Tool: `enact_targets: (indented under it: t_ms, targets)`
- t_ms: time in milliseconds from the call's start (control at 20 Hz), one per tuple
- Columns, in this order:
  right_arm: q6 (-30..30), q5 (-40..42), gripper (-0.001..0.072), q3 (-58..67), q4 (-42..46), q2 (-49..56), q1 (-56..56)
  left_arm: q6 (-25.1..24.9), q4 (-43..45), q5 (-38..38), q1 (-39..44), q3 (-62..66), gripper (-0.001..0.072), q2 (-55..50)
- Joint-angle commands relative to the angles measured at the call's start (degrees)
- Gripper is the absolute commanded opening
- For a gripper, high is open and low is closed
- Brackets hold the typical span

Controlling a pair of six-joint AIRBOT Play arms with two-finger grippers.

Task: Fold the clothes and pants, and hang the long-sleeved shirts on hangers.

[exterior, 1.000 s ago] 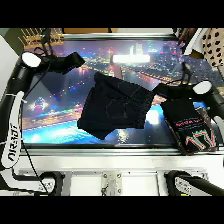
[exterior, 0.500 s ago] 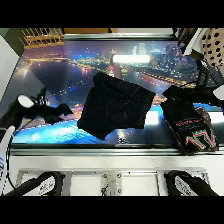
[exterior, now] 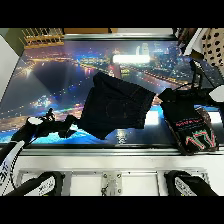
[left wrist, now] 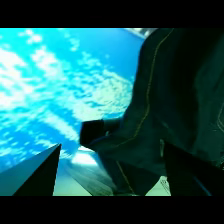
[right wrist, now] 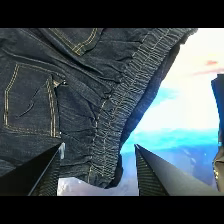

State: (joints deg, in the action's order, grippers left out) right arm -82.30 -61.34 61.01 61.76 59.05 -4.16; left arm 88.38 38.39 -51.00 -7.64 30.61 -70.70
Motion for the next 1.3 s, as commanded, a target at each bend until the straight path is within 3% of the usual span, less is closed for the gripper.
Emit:
enact_targets:
  t_ms: [0,300,400,450,500,550,650,700,750,900,1250]
  targets:
    - [0.0,-0.09,0.0476,-0.02,0.04,-0.04,0.33,-0.9,-2.99,0.9,3.15,3.04,0.0683,-4.44]
    - [-0.02,-1.18,0.0476,-0.44,1.51,-0.04,0.31,-0.31,-2.86,2.21,4.5,5.42,0.068,-5.88]
    - [-0.02,-1.73,0.0477,-2.08,1.7,-0.04,0.31,-0.37,-1.77,2.47,4.5,5.4,0.0365,-4.66]
    - [-0.07,-1.79,0.0477,-3.52,1.68,-0.04,0.31,-0.39,-1.9,2.73,4.55,5.4,0.0257,-4.2]
    - [-0.57,-1.7,0.0477,-5.57,1.6,-0.04,0.33,-0.83,-1.9,3.1,4.59,5.4,0.0075,-3.76]
    - [-2.05,-1.66,0.0477,-8.17,1.66,-0.02,0.33,-1.75,-1.9,3.48,4.83,5.4,0.0015,-3.48]
    - [-6.88,-0.46,0.0482,-14.29,1.42,0.28,0.33,-1.99,-1.9,3.52,4.81,5.4,0.0015,-3.3]
    - [-8.79,0.87,0.0564,-17.49,0.79,0.68,0.35,-2.75,-1.88,3.48,4.81,5.4,0.0015,-3.32]
    - [-9.29,2.62,0.069,-20.63,-0.61,1.25,0.33,-3.15,-1.88,3.48,4.81,5.4,0.0015,-3.3]
    - [-8.59,9.84,0.0703,-27.71,-9.88,4.85,0.63,-3.15,-1.88,3.45,4.81,5.4,0.0015,-3.32]
    - [3.96,24.61,0.07,-29.2,-30.69,13.07,10.1,-3.78,-1.88,3.52,4.81,5.4,0.0015,-3.32]
